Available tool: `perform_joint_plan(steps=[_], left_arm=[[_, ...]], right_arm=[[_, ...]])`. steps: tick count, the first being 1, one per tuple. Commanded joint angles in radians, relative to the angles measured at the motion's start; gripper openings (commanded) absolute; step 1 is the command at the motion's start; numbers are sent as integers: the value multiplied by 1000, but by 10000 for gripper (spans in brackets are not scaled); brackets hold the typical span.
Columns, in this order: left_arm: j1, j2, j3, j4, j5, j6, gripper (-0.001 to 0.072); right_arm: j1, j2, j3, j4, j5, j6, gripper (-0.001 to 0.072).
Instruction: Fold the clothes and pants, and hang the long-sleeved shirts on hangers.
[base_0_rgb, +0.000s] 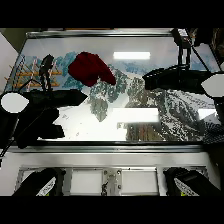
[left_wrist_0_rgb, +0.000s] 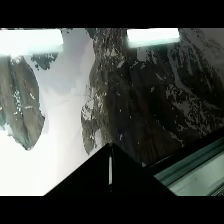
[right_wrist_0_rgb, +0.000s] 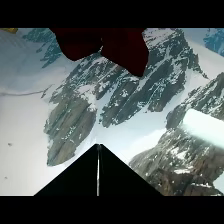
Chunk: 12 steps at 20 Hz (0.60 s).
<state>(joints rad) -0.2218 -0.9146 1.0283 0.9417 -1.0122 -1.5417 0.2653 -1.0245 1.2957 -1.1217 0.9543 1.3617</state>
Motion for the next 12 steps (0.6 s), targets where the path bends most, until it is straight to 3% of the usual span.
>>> perform_joint_plan(steps=[1,2,3,4,5,9,12], left_arm=[[-1,0,0,0,88,0,18],[1,1,0,3,97,1,18],[10,1,0,27,96,9,143],[26,1,0,72,87,18,615],[56,1,0,147,71,9,707],[277,-13,0,595,-106,-155,707],[499,-84,-3,678,-163,-161,706]], right_arm=[[0,0,1,0,0,0,19],[0,0,1,0,0,0,18],[0,0,1,0,0,0,18],[0,0,1,0,0,0,19],[0,0,1,0,0,0,18],[0,0,1,0,0,0,19],[0,0,1,0,0,0,19]])
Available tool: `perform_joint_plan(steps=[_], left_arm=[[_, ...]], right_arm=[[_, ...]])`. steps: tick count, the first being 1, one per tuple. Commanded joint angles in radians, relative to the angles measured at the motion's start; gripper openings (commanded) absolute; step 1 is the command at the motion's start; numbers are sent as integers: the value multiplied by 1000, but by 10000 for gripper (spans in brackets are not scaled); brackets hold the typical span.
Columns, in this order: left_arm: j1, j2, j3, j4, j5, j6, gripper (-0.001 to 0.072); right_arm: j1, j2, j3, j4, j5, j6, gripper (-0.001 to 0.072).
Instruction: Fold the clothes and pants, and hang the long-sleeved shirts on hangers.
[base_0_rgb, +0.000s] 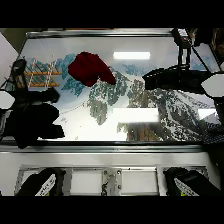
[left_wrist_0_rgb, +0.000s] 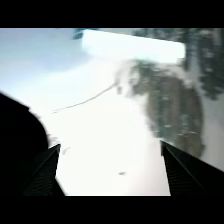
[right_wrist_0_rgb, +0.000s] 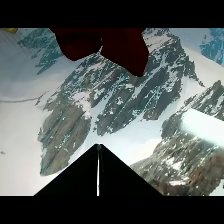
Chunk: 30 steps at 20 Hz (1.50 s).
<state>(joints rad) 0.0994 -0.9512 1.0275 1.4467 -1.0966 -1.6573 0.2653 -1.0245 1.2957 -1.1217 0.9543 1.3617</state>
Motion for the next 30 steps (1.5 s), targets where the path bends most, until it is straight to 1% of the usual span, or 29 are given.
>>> perform_joint_plan(steps=[1,3,5,8,11,12,14,15,16,18,21,23,25,26,28,30], left_arm=[[238,-80,-2,153,-78,-45,707],[335,-162,-2,84,-78,-40,706],[367,-239,-2,40,-72,-15,707],[335,-328,-2,43,-42,-15,706],[279,-380,-2,45,-4,-18,705],[264,-388,-2,46,3,-19,679],[248,-382,-2,46,19,-19,239],[248,-363,-1,45,24,-19,99],[248,-329,-1,44,25,-19,18],[248,-204,3,45,19,-14,18],[217,56,41,43,-80,12,18],[152,247,88,42,-151,11,17],[47,424,126,41,-157,4,17],[-16,493,146,42,-156,-18,17],[-171,571,188,42,-156,-119,17],[-322,576,216,43,-141,-206,17]], right_arm=[[0,0,1,0,0,0,19],[0,0,1,0,0,0,19],[0,0,1,0,0,0,18],[0,0,1,0,0,0,18],[0,0,1,0,0,0,18],[0,0,1,0,0,0,18],[0,0,1,0,0,0,18],[0,0,1,0,0,0,18],[0,0,1,0,0,0,18],[0,0,1,0,0,0,19],[0,0,1,0,0,0,18],[0,0,1,0,-1,0,18],[0,0,1,1,-19,0,18],[0,0,1,5,-47,0,18],[0,0,1,9,-105,0,19],[0,0,1,12,-110,0,19]])
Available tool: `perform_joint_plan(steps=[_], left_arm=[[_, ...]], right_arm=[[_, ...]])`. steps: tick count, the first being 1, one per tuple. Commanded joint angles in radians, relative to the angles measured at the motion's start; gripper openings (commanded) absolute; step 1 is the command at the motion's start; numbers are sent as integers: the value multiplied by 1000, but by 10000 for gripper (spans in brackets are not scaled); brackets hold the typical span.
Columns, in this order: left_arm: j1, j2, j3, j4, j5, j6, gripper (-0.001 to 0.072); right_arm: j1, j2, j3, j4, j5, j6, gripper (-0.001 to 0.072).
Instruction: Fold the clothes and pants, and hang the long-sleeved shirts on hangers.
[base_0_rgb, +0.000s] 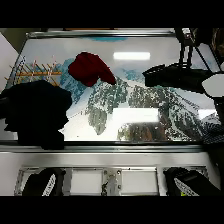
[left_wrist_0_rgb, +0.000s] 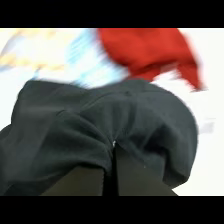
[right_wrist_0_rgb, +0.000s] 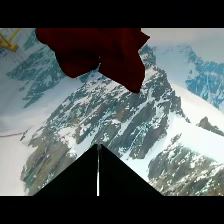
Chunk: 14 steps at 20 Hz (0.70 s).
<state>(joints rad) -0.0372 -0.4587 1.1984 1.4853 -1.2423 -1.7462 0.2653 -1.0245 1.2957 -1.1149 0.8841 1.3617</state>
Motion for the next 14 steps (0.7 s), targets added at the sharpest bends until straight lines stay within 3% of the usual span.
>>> perform_joint_plan(steps=[1,5,8,12,14], left_arm=[[-269,57,60,5,20,-141,17],[-568,-181,123,45,151,-142,17],[-684,-462,257,84,256,-106,17],[-728,-851,678,80,308,-31,18],[-719,-1008,969,6,317,48,18]], right_arm=[[-1,0,2,4,-48,-3,19],[-51,34,6,-85,-66,-2,18],[-141,88,6,-212,-72,91,18],[-330,158,6,-262,-64,167,18],[-423,186,6,-262,-64,196,18]])
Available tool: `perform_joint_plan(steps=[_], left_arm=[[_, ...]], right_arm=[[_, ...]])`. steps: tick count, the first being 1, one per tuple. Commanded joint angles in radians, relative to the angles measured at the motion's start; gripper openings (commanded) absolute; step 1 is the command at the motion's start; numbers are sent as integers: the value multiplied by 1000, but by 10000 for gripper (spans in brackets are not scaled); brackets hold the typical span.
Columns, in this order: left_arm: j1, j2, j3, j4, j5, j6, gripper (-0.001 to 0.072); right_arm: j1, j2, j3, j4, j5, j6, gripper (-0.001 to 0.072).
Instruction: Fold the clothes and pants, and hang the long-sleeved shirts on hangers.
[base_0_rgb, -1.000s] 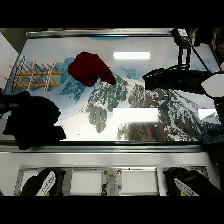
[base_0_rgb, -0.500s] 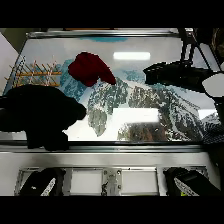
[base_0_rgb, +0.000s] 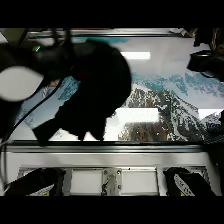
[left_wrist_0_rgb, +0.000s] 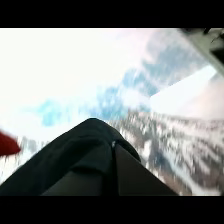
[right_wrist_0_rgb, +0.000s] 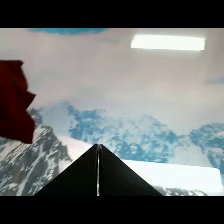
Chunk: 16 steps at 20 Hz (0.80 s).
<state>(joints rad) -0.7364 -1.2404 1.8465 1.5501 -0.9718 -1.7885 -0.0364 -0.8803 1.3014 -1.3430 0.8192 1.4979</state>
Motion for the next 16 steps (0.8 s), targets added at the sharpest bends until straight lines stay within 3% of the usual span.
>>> perform_joint_plan(steps=[1,3,5,9,13,14,15,16], left_arm=[[-10,-270,413,-130,72,137,18],[24,-243,365,-249,163,185,17],[67,-122,118,-264,204,185,18],[175,50,-367,-262,-1,163,18],[299,145,-834,-265,22,109,18],[332,150,-915,-272,40,105,17],[358,149,-968,-270,42,105,17],[382,144,-1009,-271,39,105,18]], right_arm=[[-156,52,0,-34,1,68,18],[-207,68,0,-34,5,71,18],[-227,71,0,-35,29,69,18],[-228,57,-16,-31,131,70,18],[-214,29,-132,14,213,51,32],[-200,15,-178,44,223,39,82],[-184,0,-226,76,223,39,324],[-166,-21,-279,115,222,37,619]])
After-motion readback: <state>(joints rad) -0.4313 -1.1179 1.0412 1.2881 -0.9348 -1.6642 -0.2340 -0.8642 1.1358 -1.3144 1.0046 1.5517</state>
